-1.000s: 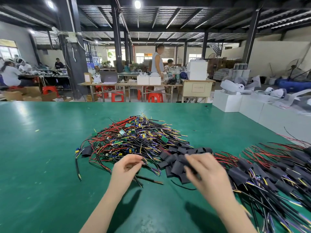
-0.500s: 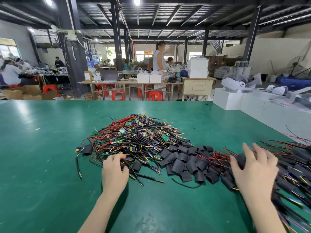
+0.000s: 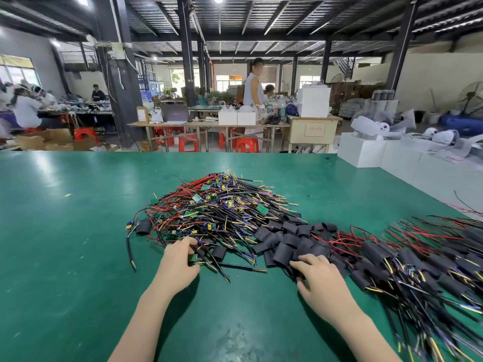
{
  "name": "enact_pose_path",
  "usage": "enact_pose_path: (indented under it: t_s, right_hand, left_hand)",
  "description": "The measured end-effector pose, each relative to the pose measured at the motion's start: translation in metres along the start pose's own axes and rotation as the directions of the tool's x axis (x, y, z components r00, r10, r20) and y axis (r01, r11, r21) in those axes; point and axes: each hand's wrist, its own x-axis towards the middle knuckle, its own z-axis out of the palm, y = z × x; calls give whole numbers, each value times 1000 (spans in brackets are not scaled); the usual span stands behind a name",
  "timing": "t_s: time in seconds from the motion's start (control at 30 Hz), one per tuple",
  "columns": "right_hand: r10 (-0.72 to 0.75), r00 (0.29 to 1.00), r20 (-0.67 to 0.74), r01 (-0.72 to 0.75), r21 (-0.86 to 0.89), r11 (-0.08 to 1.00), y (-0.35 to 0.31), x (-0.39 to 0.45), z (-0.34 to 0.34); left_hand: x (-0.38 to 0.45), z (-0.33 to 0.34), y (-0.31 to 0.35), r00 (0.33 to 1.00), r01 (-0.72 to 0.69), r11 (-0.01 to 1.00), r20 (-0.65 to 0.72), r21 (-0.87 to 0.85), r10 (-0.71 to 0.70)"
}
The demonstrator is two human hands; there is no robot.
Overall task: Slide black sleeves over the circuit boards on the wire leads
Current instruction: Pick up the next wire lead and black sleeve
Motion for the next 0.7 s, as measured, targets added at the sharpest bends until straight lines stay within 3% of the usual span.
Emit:
enact_pose_path:
  t_s: [0.1, 0.2, 0.23, 0.33, 0.43, 0.53, 0.7]
  right_hand:
    - [8, 1000, 2, -8, 90, 996, 6, 0, -2]
    - [25, 1000, 1, -25, 88, 996, 9, 0, -5]
    - [20, 1000, 4, -20, 73, 997, 9, 0, -5]
    - [2, 1000, 12, -3, 51, 999, 8, 0, -6]
    - [2, 1000, -6, -1, 73, 997, 6, 2, -6]
    - [-12, 1000, -22, 14, 82, 997, 5, 3, -6]
    - [-64, 998, 23, 59, 183, 981, 7, 1, -8]
  left_hand:
    - [-1, -7, -3, 1000, -29, 1000, 3, 0, 29]
    - [-1, -16, -7, 997, -68, 993, -33, 99, 72]
    - [-1, -18, -8, 996, -76, 995, -44, 60, 79]
    - [-1, -23, -3, 998, -59, 929, -25, -365, 53]
    - [-3, -25, 11, 997, -44, 682, 8, -730, 73]
    - [-7, -24, 20, 993, -10, 526, 52, -851, 102]
    - [-7, -16, 21, 994, 33, 509, 82, -860, 74]
